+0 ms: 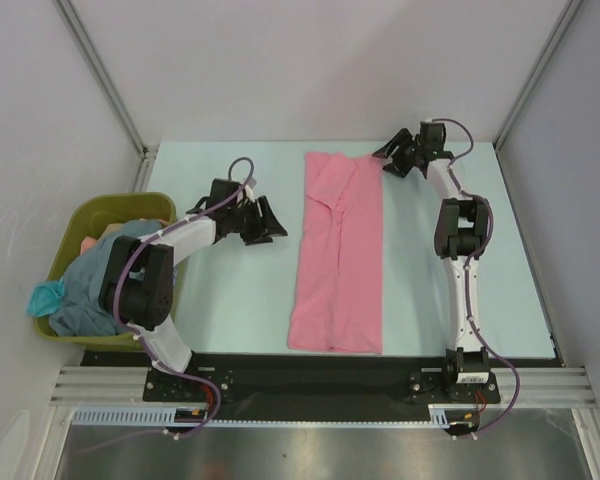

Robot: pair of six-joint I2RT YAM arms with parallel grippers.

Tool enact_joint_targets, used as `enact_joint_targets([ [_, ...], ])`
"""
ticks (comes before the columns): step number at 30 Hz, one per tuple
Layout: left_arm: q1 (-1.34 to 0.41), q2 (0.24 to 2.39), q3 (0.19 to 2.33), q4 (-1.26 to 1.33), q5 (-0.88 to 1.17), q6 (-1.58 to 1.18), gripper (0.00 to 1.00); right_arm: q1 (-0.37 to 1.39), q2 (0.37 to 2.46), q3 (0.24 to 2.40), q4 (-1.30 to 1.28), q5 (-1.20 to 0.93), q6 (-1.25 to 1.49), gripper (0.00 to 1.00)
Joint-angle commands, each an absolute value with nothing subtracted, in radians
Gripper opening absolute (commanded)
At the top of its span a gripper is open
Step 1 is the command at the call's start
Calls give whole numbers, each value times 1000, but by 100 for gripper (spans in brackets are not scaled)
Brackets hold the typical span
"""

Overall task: Fold and stack the t-shirts
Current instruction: Fold the tshirt

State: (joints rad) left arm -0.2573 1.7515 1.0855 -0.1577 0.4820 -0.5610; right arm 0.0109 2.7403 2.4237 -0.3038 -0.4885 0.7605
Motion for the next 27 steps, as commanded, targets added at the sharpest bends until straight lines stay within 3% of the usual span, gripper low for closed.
enact_joint_targets([
  [1, -261, 1638, 1010, -198, 522, -506, 61, -26, 2697, 2453, -457, -430, 700, 67],
  [4, -278, 1568, 928, -250, 529, -465, 64, -51, 2527, 2334, -613, -367, 600, 80],
  [11, -371, 1335, 665, -282, 515, -512, 62, -69, 2024, 1743, -764, -212, 410, 84],
  [15, -432, 1253, 543, -281, 505, -560, 62, -12, 1717, 1256, -704, -323, 414, 80],
  [22, -563, 1258, 465, -247, 479, -649, 58, 291, 1233, 762, -675, -468, 509, 59],
  [27, -638, 1296, 431, -212, 454, -695, 56, 359, 1014, 556, -664, -482, 621, 56],
])
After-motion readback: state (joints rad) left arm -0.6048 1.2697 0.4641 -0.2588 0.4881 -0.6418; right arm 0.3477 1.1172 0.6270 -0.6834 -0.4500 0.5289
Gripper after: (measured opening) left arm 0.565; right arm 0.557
